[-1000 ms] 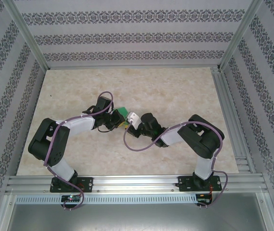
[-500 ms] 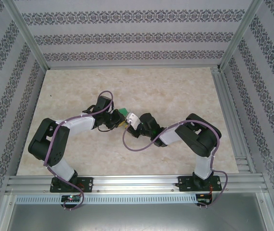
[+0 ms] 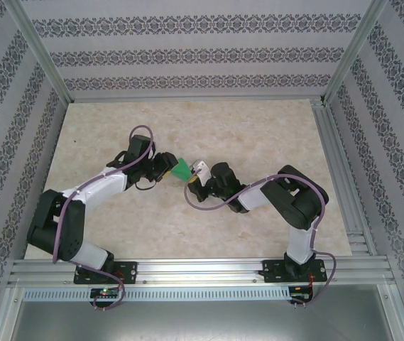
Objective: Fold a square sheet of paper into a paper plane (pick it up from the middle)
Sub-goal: Fold the wing for the fifth time at the center of the table.
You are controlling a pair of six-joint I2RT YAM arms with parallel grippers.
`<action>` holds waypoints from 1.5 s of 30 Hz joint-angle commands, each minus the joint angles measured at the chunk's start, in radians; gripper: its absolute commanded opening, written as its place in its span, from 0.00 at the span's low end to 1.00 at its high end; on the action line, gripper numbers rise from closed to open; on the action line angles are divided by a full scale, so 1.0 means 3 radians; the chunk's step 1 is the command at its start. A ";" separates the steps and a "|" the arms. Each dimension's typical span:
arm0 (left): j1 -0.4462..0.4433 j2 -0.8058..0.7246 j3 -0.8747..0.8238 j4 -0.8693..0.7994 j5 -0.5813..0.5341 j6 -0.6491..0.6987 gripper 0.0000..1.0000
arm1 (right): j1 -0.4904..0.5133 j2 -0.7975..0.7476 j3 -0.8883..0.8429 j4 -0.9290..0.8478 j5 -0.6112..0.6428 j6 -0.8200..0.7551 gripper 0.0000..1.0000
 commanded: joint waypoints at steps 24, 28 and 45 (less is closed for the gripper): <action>0.0016 0.0250 -0.0261 0.0664 0.0235 0.0522 0.51 | -0.0411 0.0369 0.0441 0.0129 -0.1013 0.2346 0.00; 0.0015 0.0364 -0.0222 0.0751 0.0296 0.0552 0.47 | -0.0441 0.0422 0.0400 0.0340 -0.1038 0.2583 0.00; 0.0002 0.0752 0.0020 0.1063 0.0425 0.0646 0.38 | -0.0513 0.0547 0.0341 0.0225 -0.0946 0.2746 0.01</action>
